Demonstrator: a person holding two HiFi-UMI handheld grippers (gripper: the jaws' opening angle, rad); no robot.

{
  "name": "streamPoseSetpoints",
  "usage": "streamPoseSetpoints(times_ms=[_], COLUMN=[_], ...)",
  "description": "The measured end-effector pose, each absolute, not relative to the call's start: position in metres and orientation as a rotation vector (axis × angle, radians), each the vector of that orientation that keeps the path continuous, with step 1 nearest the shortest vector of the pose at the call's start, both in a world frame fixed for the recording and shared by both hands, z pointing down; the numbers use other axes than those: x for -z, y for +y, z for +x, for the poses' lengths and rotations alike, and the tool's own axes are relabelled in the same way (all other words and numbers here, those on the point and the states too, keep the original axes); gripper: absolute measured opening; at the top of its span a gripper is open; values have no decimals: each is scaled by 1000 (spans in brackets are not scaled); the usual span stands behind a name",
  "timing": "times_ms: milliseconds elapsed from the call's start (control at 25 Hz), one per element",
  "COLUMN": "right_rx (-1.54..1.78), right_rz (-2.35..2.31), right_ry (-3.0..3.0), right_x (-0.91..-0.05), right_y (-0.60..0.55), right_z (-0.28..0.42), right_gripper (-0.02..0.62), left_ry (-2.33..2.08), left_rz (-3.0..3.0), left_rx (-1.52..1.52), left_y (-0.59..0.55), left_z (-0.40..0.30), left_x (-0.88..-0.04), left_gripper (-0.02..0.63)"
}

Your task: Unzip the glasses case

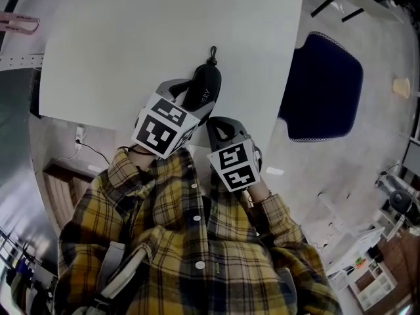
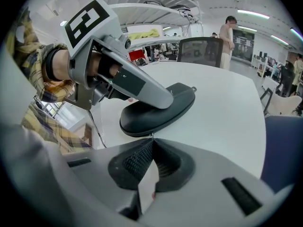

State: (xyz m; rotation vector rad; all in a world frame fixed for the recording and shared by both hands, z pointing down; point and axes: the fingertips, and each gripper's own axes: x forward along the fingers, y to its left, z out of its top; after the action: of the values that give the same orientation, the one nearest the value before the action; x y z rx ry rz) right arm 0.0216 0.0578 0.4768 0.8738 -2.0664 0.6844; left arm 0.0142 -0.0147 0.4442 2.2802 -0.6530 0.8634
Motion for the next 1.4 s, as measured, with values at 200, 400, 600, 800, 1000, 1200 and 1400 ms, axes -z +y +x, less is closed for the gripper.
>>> streamPoseSetpoints(times_ms=[200, 400, 600, 800, 1000, 1200, 1400], right_rx=[-643, -616, -586, -557, -497, -426, -351], right_rz=[838, 821, 794, 760, 693, 588, 481], right_ry=[-2069, -2065, -2065, -2054, -2052, -2047, -2037], right_x=[-474, -478, -476, -475, -477, -479, -478], right_y=[46, 32, 14, -5, -23, -34, -48], right_z=[27, 35, 41, 50, 52, 56, 56], right_gripper=[-2, -2, -2, -2, -2, -2, -2], left_ry=[-648, -639, -639, -626, -623, -620, -605], left_rz=[2277, 2281, 2281, 2283, 2281, 2281, 2269], left_rx=[-862, -856, -855, -866, -869, -871, -861], left_y=[-15, -17, -18, -16, -17, -15, -16], left_z=[13, 14, 13, 14, 13, 15, 15], left_x=[-443, -447, -445, -445, -447, -446, -451], left_gripper=[275, 275, 275, 275, 275, 275, 275])
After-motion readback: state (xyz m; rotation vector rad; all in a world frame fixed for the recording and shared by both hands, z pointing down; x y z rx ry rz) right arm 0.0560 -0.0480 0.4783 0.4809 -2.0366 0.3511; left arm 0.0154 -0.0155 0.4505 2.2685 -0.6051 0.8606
